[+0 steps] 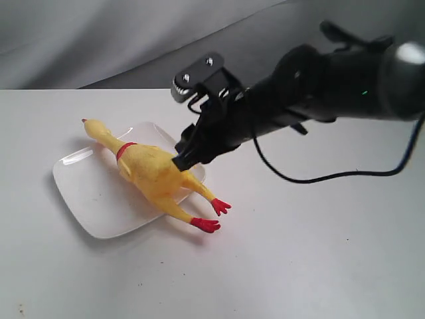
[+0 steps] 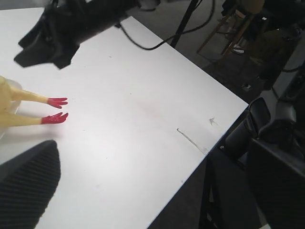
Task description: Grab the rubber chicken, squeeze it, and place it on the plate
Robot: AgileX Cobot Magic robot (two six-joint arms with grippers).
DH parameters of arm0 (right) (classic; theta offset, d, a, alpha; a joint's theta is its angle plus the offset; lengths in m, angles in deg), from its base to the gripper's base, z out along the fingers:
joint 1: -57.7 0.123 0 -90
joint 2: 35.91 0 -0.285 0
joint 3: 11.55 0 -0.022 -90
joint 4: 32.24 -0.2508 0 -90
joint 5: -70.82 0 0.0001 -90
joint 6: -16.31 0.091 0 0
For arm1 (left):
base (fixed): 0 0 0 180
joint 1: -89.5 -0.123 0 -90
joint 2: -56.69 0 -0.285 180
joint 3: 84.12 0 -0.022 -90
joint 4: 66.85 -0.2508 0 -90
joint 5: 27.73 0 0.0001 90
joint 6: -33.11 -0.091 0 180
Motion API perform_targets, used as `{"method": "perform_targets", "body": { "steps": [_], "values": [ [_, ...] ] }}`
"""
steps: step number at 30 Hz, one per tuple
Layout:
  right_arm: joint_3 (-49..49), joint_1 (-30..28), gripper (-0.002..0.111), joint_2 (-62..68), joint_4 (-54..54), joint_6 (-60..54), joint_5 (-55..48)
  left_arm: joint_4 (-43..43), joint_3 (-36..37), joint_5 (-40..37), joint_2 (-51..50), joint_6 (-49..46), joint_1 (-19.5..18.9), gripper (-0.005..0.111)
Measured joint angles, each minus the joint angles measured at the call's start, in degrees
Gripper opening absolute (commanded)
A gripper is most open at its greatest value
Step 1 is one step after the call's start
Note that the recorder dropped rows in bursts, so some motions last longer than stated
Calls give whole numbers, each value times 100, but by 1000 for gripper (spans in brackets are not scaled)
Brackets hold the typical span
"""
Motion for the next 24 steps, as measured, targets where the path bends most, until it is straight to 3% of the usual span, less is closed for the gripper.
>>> {"method": "perform_targets", "body": {
  "steps": [2,3,4,7,10,12,16,18,20,24],
  "values": [
    [-4,0,23,-787,513,356,-366,-171,0,0,0,125,0,103],
    [-4,0,5,-1071,669,477,-478,-228,0,0,0,183,0,103],
    [-4,0,0,-1606,1042,780,-794,-379,0,0,0,320,0,103],
    [30,0,0,-2472,1499,1058,-1457,-674,0,15,0,605,0,103],
    [738,189,0,-3606,1582,1119,-1296,-970,0,119,0,766,0,99],
    [1419,346,0,-4303,1592,1163,-648,-1036,0,166,0,777,0,84],
    [2726,557,0,-5642,1537,1317,865,-1044,0,224,0,786,0,31],
    [3180,584,0,-6154,1492,1330,1308,-1048,0,224,0,727,0,14],
    [3432,584,0,-6483,1479,1338,1576,-1059,0,224,0,644,0,0],
    [3755,584,0,-7134,1388,1338,1924,-1085,0,172,0,482,0,1]
  ]
}}
